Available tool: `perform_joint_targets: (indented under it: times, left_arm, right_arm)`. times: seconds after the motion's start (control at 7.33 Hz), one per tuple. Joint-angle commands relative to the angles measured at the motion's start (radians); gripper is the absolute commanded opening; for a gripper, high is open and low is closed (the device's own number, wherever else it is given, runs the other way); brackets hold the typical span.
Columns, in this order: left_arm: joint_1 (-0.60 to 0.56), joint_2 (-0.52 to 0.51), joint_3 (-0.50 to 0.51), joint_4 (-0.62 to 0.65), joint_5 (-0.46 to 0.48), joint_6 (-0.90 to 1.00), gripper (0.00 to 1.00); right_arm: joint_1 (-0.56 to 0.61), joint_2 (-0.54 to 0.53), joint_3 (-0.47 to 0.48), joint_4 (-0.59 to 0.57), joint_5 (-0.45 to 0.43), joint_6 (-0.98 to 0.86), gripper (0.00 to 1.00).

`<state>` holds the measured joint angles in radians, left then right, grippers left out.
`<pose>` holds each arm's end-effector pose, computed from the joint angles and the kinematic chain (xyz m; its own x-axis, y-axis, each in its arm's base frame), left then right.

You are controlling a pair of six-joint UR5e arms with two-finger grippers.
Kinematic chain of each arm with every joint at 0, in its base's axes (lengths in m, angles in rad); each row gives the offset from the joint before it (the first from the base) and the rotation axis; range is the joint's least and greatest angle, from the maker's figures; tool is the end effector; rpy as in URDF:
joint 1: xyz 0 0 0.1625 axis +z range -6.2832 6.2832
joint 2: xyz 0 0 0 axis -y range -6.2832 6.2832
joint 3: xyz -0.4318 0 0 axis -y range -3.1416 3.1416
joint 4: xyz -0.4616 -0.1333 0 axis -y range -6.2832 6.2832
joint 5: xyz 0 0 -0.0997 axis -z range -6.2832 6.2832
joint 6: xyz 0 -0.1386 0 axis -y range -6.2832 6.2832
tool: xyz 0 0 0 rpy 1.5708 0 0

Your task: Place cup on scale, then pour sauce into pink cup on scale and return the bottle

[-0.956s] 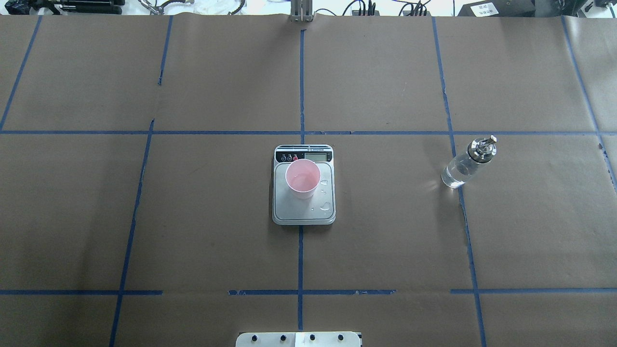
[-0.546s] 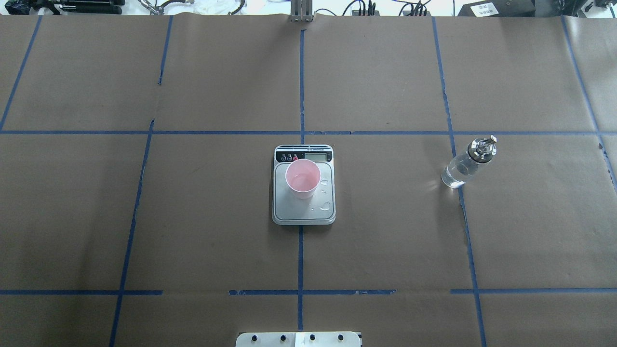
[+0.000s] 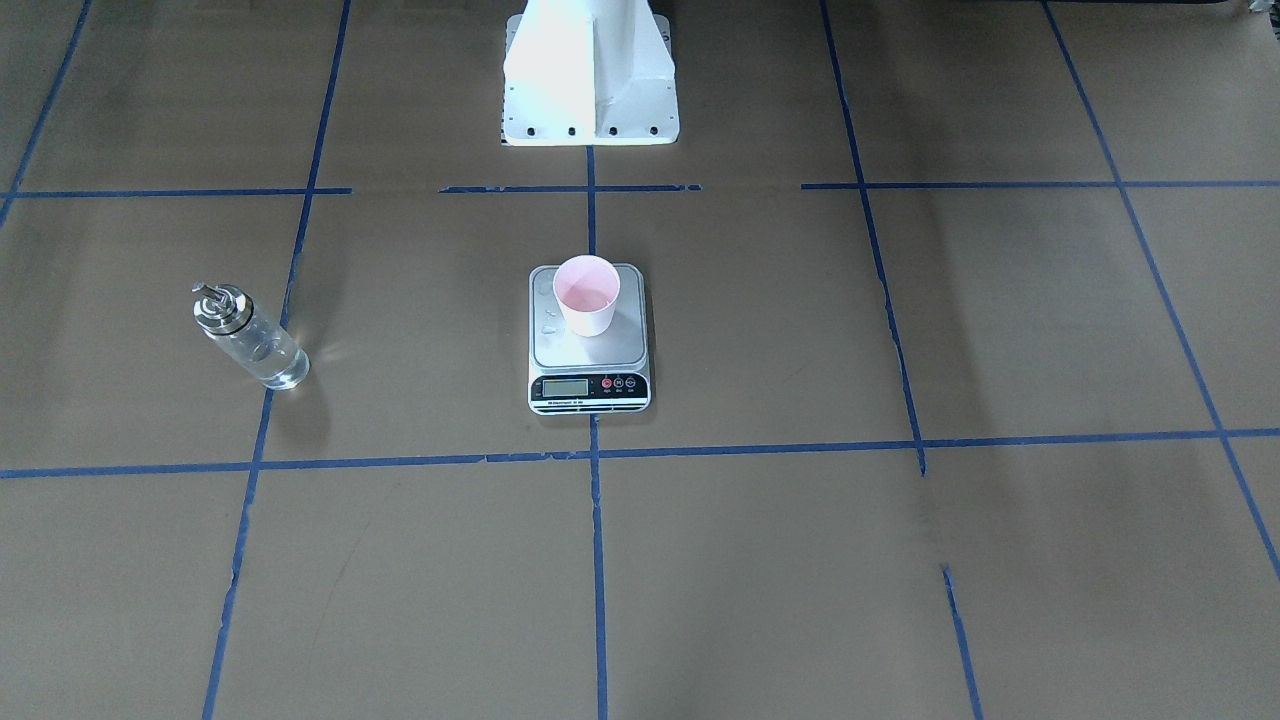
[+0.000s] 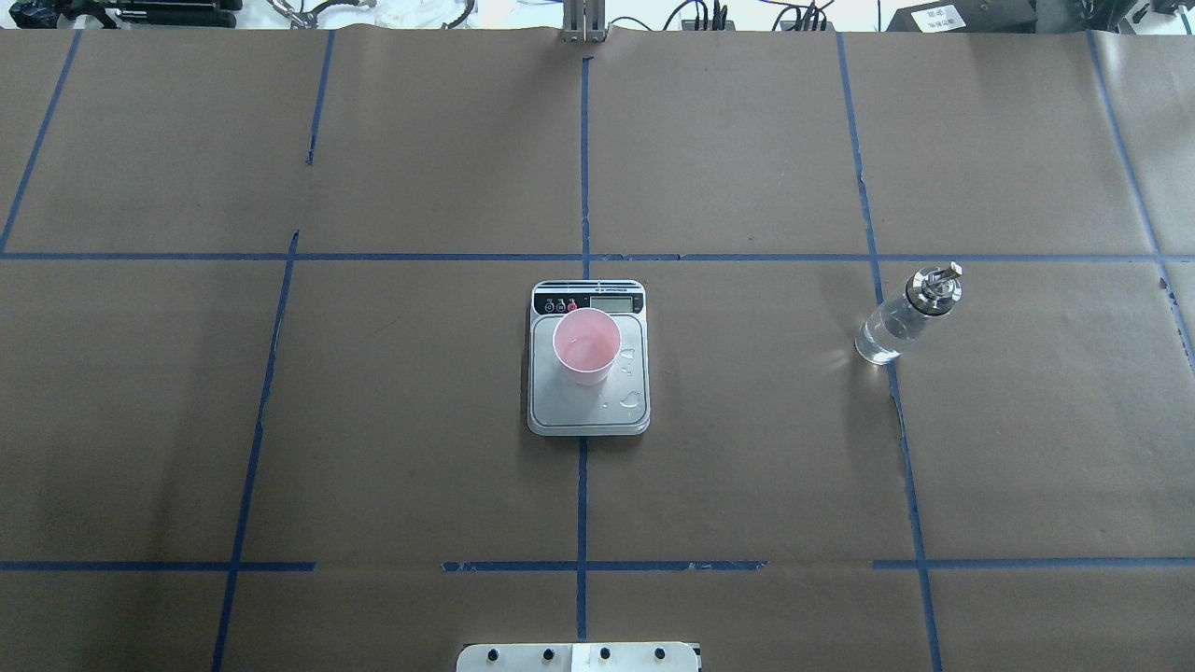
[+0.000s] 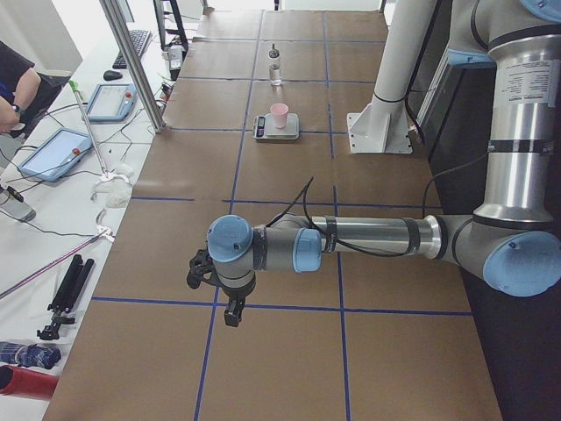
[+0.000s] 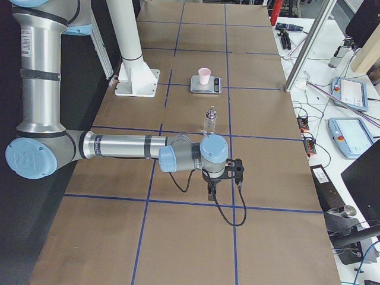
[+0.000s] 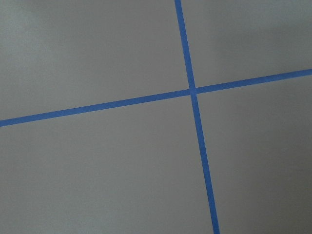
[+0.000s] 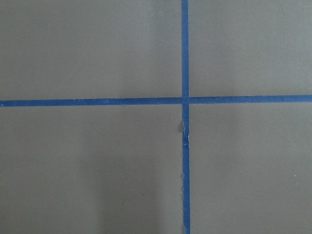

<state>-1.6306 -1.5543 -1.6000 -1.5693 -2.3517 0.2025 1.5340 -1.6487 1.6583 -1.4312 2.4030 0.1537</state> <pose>-0.0689 -0.5521 0.6857 0.7070 0.1669 -0.6872 -0.0841 0.9847 0.1525 0.0109 -0.5412 0.6660 0.6664 0.0183 0.7453 -0.0664 0.9972 0.0349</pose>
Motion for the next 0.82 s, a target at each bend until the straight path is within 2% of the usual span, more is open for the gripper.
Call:
perform_joint_targets:
  times: [0.0,0.55,0.68]
  left_arm:
    - [0.0,-0.001,0.0,0.0,0.002,0.0,1.0]
    - [0.0,-0.001,0.002,0.002,0.002,-0.012,1.0]
    - [0.0,-0.001,0.0,0.002,-0.001,-0.09,1.0]
  right_arm:
    - [0.0,0.0,0.0,0.0,0.001,0.0,1.0]
    - [0.0,-0.002,-0.002,0.0,-0.004,0.006,1.0]
    - [0.0,-0.002,-0.002,0.0,-0.004,0.006,1.0]
